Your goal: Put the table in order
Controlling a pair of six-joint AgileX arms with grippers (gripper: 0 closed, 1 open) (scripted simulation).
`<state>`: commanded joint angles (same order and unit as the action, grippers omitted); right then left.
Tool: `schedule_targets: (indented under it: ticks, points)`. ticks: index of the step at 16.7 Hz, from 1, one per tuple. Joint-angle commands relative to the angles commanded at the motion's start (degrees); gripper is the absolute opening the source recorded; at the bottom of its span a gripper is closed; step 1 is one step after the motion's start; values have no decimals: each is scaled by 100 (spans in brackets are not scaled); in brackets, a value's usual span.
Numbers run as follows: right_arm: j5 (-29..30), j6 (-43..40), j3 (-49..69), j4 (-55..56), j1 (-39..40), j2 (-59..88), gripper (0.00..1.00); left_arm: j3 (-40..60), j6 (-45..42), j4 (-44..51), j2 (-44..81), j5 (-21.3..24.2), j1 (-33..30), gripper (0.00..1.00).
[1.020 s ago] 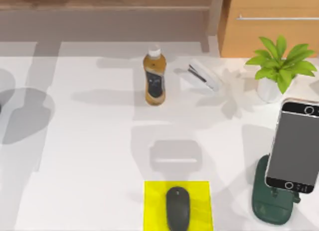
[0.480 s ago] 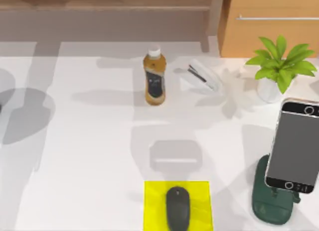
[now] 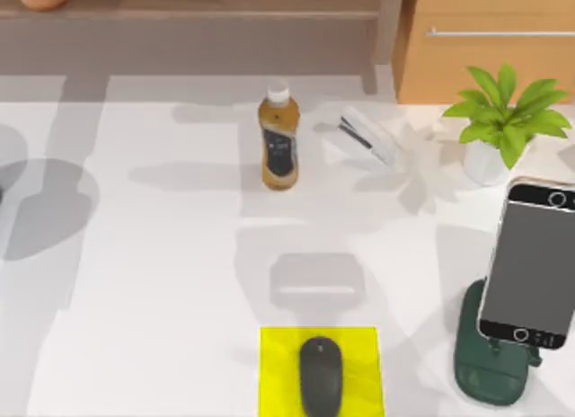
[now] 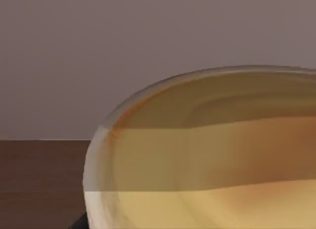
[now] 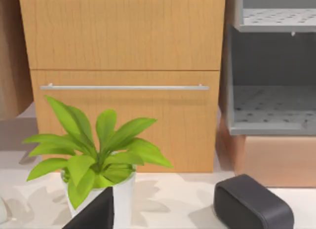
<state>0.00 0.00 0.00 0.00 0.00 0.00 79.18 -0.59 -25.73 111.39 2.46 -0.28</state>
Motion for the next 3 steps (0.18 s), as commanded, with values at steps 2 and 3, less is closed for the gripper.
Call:
schedule_targets:
  ticks: [2,3]
  points:
    - [0,0,0,0,0,0,100,0,0,0,0,0,0,100]
    - [0,0,0,0,0,0,100,0,0,0,0,0,0,100]
